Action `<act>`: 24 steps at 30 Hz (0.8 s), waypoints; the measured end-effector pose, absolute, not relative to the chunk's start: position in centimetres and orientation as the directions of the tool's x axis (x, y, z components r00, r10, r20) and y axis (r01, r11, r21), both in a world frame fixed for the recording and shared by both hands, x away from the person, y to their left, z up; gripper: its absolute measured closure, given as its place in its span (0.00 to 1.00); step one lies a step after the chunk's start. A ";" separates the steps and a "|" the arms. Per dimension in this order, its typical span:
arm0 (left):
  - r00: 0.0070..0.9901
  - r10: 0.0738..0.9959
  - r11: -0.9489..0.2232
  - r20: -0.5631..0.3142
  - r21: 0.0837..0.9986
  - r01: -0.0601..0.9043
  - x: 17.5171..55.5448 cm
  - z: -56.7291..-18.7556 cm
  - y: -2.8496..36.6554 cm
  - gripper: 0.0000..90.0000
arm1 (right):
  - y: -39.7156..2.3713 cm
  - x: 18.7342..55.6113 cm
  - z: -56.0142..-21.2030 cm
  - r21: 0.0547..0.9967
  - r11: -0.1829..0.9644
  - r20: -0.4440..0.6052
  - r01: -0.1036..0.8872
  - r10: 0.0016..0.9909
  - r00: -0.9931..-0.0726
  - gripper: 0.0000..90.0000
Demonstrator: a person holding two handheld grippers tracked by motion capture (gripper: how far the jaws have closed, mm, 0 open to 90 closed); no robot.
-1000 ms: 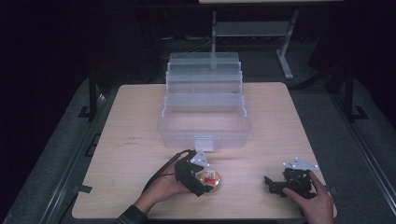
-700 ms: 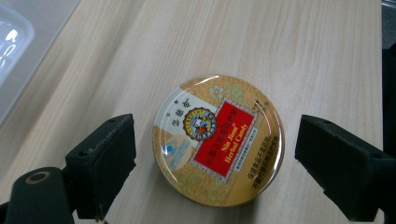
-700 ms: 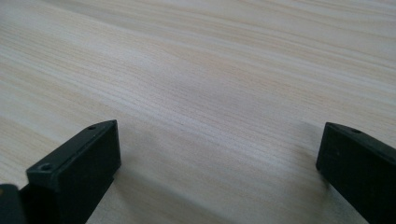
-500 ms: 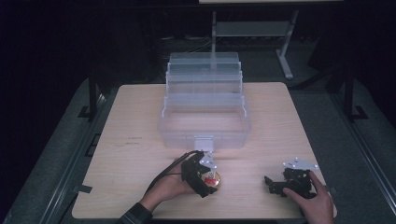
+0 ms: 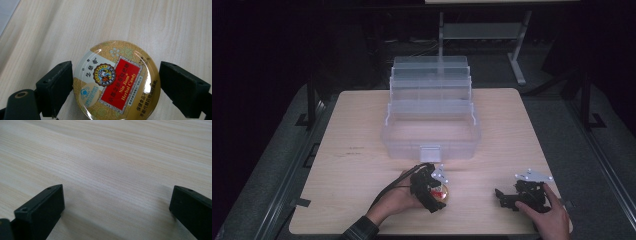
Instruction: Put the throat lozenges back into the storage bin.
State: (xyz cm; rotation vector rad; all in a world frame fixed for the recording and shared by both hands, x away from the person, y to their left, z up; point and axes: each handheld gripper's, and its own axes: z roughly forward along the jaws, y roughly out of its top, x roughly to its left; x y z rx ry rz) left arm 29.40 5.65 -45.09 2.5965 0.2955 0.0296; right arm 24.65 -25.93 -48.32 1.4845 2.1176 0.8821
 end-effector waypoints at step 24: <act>0.979 0.203 -0.846 -0.031 0.497 0.191 29.2 -44.9 5.8 0.22 | -25.9 24.7 -48.3 0.696 0.235 0.027 0.679 0.936 -0.352 0.00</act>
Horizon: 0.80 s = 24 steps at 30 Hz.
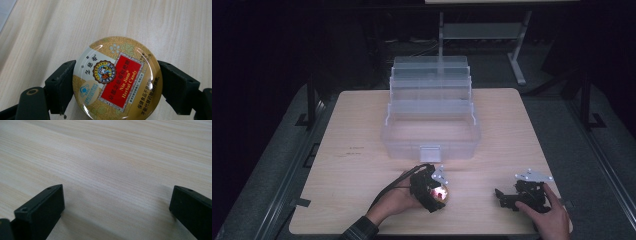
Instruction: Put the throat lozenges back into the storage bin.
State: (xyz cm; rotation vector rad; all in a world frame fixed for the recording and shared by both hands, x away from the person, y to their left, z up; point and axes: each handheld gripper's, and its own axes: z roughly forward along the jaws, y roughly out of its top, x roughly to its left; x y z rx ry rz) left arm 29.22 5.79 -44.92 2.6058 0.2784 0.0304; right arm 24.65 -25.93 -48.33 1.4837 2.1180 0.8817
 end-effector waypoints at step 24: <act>0.976 0.212 -0.828 -0.039 0.523 0.201 29.4 -42.6 6.9 0.22 | -25.9 24.7 -48.3 0.696 0.234 0.028 0.679 0.936 -0.351 0.00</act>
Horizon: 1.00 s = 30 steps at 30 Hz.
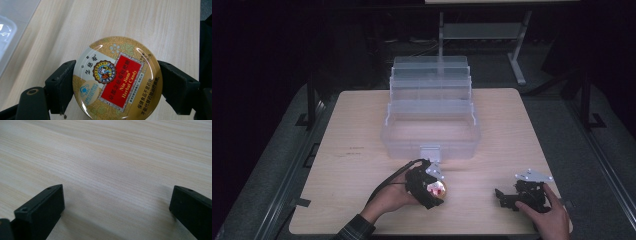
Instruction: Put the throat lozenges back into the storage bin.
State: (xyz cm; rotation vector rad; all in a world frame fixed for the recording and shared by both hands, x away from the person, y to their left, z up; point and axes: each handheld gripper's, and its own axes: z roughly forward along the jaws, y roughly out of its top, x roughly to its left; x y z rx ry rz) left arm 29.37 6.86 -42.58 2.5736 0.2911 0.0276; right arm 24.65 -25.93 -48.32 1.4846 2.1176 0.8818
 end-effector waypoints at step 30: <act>0.972 0.229 -0.807 -0.047 0.549 0.217 30.2 -39.8 8.1 0.22 | -25.9 24.7 -48.3 0.696 0.235 0.028 0.679 0.936 -0.352 0.00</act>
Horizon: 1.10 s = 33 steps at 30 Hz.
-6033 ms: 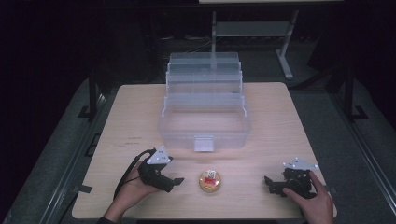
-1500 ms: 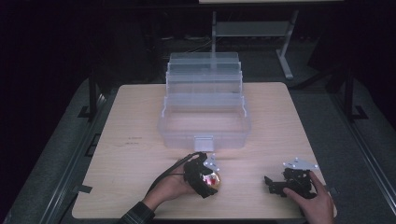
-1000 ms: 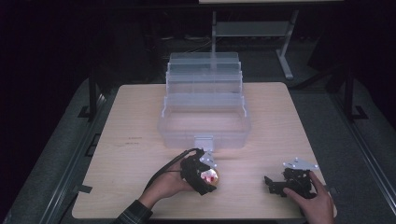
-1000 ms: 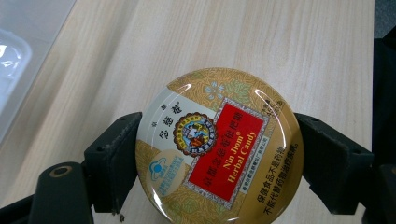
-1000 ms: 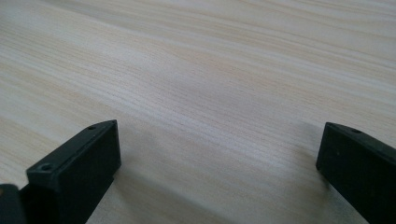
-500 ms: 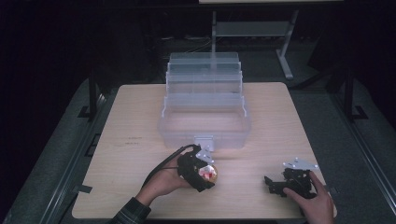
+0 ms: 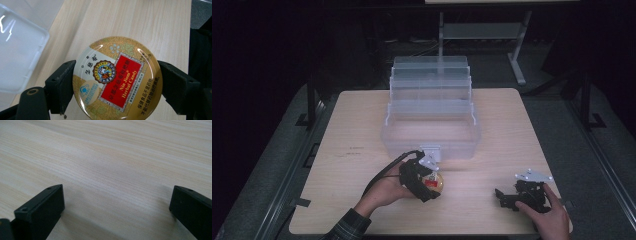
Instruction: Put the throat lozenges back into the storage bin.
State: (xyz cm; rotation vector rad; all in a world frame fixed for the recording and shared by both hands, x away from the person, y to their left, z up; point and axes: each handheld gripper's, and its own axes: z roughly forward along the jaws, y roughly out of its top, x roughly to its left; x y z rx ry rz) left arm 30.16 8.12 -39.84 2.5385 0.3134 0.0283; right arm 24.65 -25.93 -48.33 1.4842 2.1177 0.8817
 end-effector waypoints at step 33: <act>0.966 0.256 -0.791 -0.044 0.564 0.235 32.0 -36.7 9.7 0.22 | -25.9 24.6 -48.3 0.697 0.234 0.028 0.678 0.935 -0.352 0.00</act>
